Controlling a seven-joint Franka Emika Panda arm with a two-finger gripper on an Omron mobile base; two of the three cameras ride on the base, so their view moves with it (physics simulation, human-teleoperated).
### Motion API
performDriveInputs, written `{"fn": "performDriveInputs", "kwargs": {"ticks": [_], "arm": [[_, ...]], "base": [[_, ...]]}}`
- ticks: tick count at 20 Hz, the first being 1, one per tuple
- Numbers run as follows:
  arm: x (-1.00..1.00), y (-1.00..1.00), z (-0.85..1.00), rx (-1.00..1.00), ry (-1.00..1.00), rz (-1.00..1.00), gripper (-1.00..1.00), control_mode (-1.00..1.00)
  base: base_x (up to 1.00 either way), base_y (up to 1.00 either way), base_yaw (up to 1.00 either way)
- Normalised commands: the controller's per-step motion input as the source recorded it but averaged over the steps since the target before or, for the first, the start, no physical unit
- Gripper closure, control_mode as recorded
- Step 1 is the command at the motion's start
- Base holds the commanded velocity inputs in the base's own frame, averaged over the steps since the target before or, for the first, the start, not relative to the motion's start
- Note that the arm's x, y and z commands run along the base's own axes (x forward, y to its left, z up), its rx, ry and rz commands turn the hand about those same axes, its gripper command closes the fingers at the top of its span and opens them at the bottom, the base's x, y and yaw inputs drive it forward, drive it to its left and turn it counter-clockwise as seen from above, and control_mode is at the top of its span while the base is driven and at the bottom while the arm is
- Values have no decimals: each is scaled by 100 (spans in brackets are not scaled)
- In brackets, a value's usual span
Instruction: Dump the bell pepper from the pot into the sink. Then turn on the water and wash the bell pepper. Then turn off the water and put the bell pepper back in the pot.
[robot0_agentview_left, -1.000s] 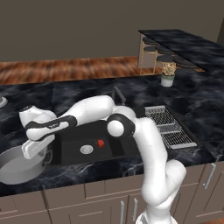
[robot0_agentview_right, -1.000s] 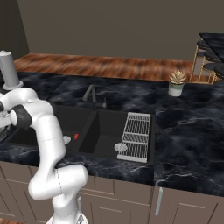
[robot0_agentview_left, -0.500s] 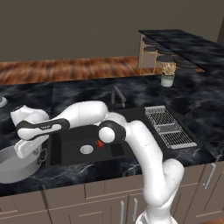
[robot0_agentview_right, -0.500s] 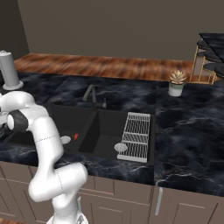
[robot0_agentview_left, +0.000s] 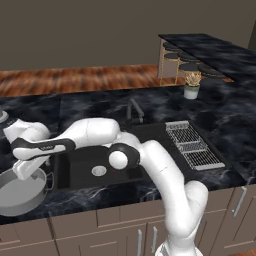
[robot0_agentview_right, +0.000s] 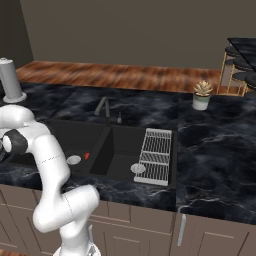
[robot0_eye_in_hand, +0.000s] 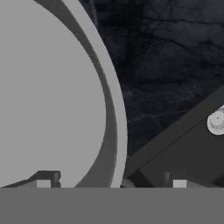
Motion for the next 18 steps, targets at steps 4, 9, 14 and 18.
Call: {"fn": "performDriveInputs", "kwargs": {"ticks": [4,9,14,18], "arm": [[-7,-65,6,6,-13,-8,-100,-100],[-3,-98,1,18,-11,-6,-100,-100],[-7,-100,0,23,-13,-2,-100,-100],[-14,-100,16,24,-14,-1,-100,-100]], "base": [[0,0,0],[0,0,0],[0,0,0],[0,0,0]]}}
